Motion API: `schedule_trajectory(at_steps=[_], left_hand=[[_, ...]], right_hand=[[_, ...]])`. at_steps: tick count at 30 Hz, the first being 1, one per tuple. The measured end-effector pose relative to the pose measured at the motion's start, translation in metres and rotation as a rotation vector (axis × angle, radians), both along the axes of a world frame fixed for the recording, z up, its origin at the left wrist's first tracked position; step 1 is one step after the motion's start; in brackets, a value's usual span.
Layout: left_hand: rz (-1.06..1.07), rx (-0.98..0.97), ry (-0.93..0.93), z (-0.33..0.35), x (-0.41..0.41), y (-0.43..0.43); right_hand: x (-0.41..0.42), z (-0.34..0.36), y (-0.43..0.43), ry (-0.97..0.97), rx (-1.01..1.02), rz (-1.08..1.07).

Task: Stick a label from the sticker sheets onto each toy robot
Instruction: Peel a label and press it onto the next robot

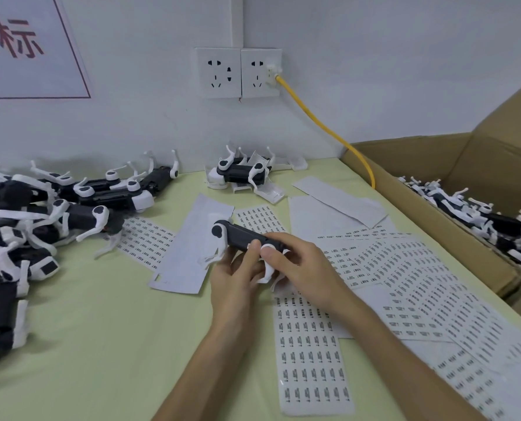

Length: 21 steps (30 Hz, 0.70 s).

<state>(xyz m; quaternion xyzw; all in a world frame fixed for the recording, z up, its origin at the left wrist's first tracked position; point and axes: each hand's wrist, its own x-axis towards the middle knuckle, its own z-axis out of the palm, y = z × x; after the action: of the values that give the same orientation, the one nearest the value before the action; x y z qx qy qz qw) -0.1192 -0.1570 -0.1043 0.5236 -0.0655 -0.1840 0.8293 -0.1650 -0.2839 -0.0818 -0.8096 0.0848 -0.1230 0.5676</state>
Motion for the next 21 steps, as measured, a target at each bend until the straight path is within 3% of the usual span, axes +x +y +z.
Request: schedule_trajectory(at_steps=[6, 21], left_hand=[[0.012, -0.023, 0.064, -0.0007, 0.0005, 0.0000], [0.041, 0.011, 0.016, -0.0021, 0.0002, -0.0013]], right_hand=[[0.0001, -0.0030, -0.0008, 0.004, -0.022, -0.034], [0.0035, -0.0062, -0.0023, -0.037, -0.019, -0.029]])
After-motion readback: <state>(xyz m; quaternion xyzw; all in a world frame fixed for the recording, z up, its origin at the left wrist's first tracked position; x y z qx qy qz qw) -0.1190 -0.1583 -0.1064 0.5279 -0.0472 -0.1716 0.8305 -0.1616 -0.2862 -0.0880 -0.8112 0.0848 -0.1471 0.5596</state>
